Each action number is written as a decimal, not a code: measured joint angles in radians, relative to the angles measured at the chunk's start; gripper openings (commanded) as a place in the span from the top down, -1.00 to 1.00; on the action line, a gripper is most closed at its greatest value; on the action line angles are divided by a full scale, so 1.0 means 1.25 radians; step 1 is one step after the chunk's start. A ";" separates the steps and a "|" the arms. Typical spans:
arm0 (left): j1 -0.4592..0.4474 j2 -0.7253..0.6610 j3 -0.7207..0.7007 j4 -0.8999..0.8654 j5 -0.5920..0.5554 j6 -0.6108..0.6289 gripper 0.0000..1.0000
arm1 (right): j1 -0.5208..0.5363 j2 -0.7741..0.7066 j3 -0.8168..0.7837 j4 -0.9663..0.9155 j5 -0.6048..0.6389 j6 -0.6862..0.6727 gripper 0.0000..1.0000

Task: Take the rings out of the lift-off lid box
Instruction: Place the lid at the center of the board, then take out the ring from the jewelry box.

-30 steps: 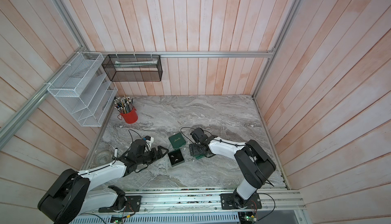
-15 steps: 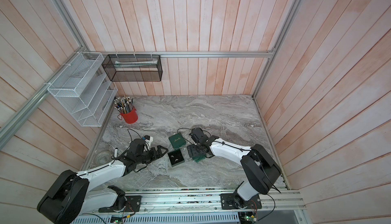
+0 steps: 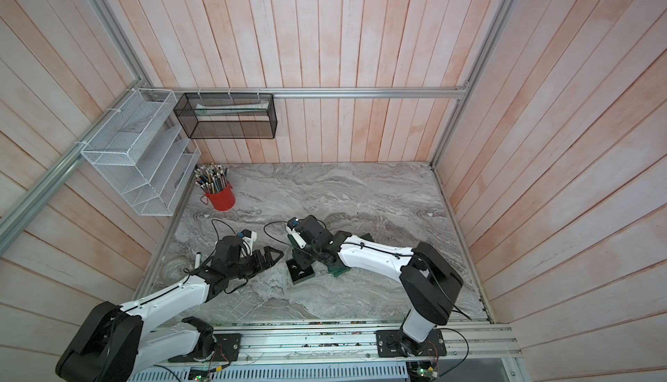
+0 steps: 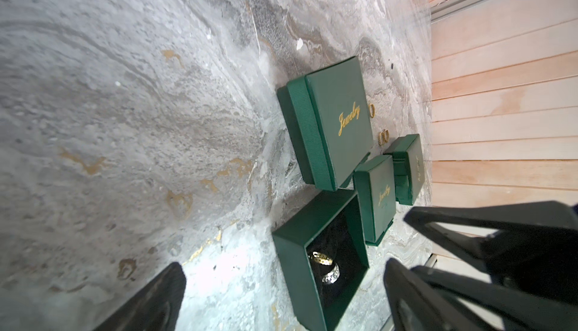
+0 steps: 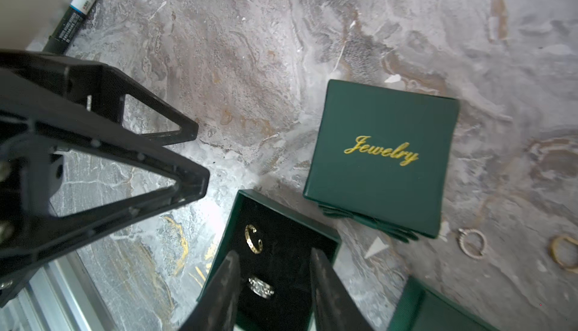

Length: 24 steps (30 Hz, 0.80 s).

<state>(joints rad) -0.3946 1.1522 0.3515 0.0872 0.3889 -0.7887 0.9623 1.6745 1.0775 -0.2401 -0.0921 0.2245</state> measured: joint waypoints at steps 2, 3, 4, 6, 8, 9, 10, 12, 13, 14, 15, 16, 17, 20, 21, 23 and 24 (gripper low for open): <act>0.007 -0.016 -0.005 -0.005 0.000 0.000 -1.00 | 0.006 0.024 0.008 0.000 -0.005 -0.010 0.20; 0.010 -0.023 -0.008 -0.008 0.000 0.000 -1.00 | 0.008 0.032 0.009 0.000 -0.008 -0.014 0.19; 0.013 -0.030 -0.011 -0.011 0.000 0.000 -1.00 | 0.009 0.037 0.010 -0.001 -0.009 -0.017 0.19; 0.020 -0.040 -0.020 -0.014 0.000 0.000 -1.00 | 0.011 0.045 0.011 -0.003 -0.012 -0.023 0.20; 0.025 -0.044 -0.028 -0.018 0.000 0.000 -1.00 | 0.012 0.047 0.013 -0.002 -0.015 -0.029 0.21; 0.027 -0.045 -0.031 -0.020 0.000 0.000 -1.00 | 0.012 0.047 0.013 -0.002 -0.017 -0.031 0.22; 0.029 -0.045 -0.033 -0.023 0.000 0.000 -1.00 | 0.013 0.047 0.013 -0.001 -0.021 -0.031 0.23; 0.031 -0.045 -0.035 -0.028 0.000 0.000 -1.00 | 0.014 0.049 0.013 -0.001 -0.029 -0.031 0.27; 0.032 -0.045 -0.035 -0.029 0.000 0.000 -1.00 | 0.015 0.050 0.013 0.000 -0.032 -0.032 0.31; 0.033 -0.045 -0.035 -0.030 0.000 0.000 -1.00 | 0.015 0.052 0.013 0.001 -0.035 -0.034 0.33; 0.034 -0.045 -0.035 -0.030 0.000 0.000 -1.00 | 0.015 0.055 0.013 0.001 -0.037 -0.035 0.34; 0.034 -0.045 -0.035 -0.031 0.000 0.000 -1.00 | 0.015 0.058 0.013 0.001 -0.039 -0.036 0.34; 0.034 -0.046 -0.035 -0.031 0.001 0.000 -1.00 | 0.015 0.061 0.013 0.001 -0.042 -0.037 0.35; 0.035 -0.048 -0.036 -0.031 0.003 0.000 -1.00 | 0.015 0.065 0.013 0.001 -0.052 -0.037 0.40; 0.035 -0.048 -0.037 -0.031 0.003 0.000 -1.00 | 0.016 0.065 0.013 0.002 -0.054 -0.037 0.43; 0.035 -0.048 -0.038 -0.031 0.004 0.000 -1.00 | 0.017 0.066 0.013 0.004 -0.054 -0.037 0.45; 0.035 -0.048 -0.040 -0.031 0.005 -0.001 -1.00 | 0.017 0.067 0.013 0.004 -0.055 -0.037 0.46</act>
<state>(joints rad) -0.3508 1.0920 0.3019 0.0486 0.3946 -0.7895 0.9833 1.7588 1.0931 -0.2348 -0.1604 0.1783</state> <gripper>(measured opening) 0.999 0.279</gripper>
